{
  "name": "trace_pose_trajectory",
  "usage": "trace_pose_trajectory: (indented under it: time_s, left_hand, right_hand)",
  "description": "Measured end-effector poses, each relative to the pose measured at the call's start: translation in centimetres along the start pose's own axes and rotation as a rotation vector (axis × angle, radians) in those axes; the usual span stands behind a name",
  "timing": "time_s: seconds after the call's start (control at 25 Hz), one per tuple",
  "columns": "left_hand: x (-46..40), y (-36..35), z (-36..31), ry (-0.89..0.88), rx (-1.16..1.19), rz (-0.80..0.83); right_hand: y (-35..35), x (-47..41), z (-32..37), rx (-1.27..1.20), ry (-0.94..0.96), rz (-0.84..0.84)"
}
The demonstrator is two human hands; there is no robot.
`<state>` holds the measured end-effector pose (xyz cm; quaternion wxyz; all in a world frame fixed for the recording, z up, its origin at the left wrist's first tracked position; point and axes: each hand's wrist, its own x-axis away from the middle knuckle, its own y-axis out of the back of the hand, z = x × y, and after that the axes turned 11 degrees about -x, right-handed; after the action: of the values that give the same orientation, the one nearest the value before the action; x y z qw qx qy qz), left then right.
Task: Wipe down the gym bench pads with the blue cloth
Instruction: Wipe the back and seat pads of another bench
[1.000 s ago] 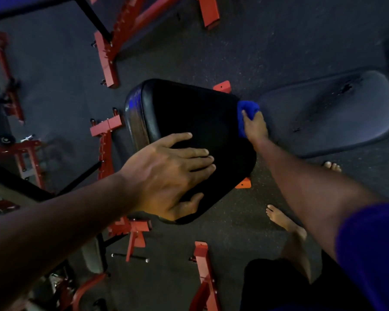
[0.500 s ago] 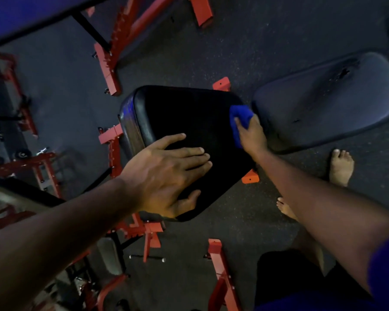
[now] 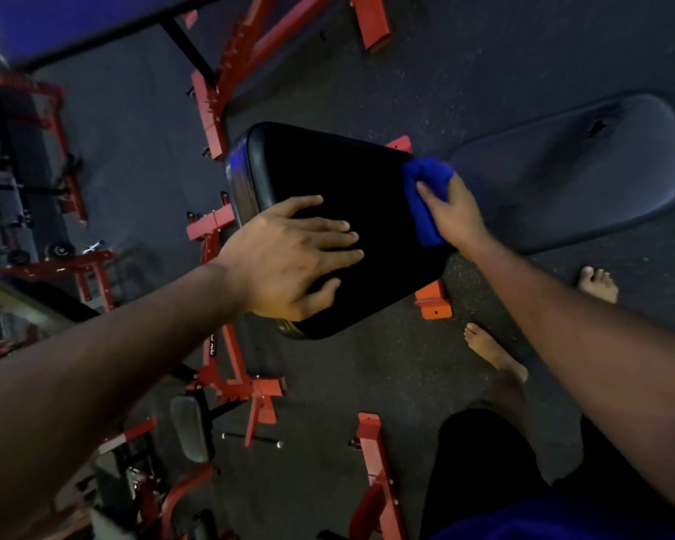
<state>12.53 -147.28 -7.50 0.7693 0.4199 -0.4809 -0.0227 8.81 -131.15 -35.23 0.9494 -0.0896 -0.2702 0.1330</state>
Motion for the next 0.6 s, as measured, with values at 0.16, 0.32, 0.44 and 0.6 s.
trace_pose_trajectory:
  time_s: [0.16,0.32,0.44,0.6]
  left_hand:
    - [-0.3,0.9,-0.5,0.018,-0.02,0.063]
    - [-0.1,0.1,-1.0,0.056,-0.029,-0.006]
    - [0.0,-0.4,-0.9,0.028,-0.005,-0.066]
    - [-0.3,-1.3,-0.6,0.017,0.028,-0.155]
  right_hand:
    - [3.2,8.0,-4.7,0.037,-0.22,-0.082]
    - [0.9,10.7,-6.7,-0.088,-0.169,-0.085]
    - [-3.4,10.3,-7.6,-0.133,-0.035,-0.126]
    - [-2.8,5.1,-11.2,-0.031,-0.192,-0.295]
